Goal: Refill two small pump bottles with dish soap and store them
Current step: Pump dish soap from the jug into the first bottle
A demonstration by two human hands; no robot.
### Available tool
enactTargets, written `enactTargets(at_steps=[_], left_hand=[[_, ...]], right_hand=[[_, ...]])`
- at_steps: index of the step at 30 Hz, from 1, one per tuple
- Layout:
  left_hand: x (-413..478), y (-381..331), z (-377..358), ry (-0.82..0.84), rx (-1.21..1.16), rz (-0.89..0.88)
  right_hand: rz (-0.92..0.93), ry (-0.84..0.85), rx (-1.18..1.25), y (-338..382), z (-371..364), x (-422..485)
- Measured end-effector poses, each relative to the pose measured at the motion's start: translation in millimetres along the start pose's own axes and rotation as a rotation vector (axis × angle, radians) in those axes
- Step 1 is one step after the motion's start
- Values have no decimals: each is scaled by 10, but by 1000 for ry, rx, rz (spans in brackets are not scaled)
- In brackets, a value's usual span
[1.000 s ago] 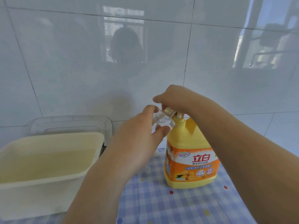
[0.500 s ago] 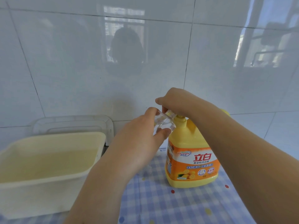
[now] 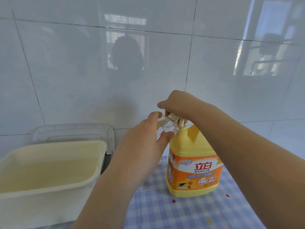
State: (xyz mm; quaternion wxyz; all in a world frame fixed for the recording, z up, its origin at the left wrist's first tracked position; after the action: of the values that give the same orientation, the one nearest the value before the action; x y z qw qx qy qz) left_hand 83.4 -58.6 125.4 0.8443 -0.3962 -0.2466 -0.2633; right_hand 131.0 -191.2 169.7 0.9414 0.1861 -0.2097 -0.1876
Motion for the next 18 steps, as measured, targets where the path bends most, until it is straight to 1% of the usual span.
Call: enactTargets(at_steps=[6, 12, 18], left_hand=[[11, 48, -30, 4, -28, 16], [16, 78, -50, 9, -65, 30], [22, 105, -65, 39, -41, 39]], right_hand=[[-41, 94, -29, 28, -52, -49], [-37, 111, -67, 21, -78, -50], [-25, 94, -54, 14, -84, -91]])
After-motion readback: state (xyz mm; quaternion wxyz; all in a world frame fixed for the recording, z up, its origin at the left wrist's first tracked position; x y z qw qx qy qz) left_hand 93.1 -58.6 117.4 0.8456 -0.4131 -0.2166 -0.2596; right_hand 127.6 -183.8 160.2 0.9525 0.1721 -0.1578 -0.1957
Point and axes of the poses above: each hand's wrist, its own x-axis towards the middle knuckle, its own z-axis out of the back of the hand, y = z × x, the point moved 8 cm from there along x, towards the middle knuckle, and after that the axes turned 15 degrees about -y, right-handed, at the moved point
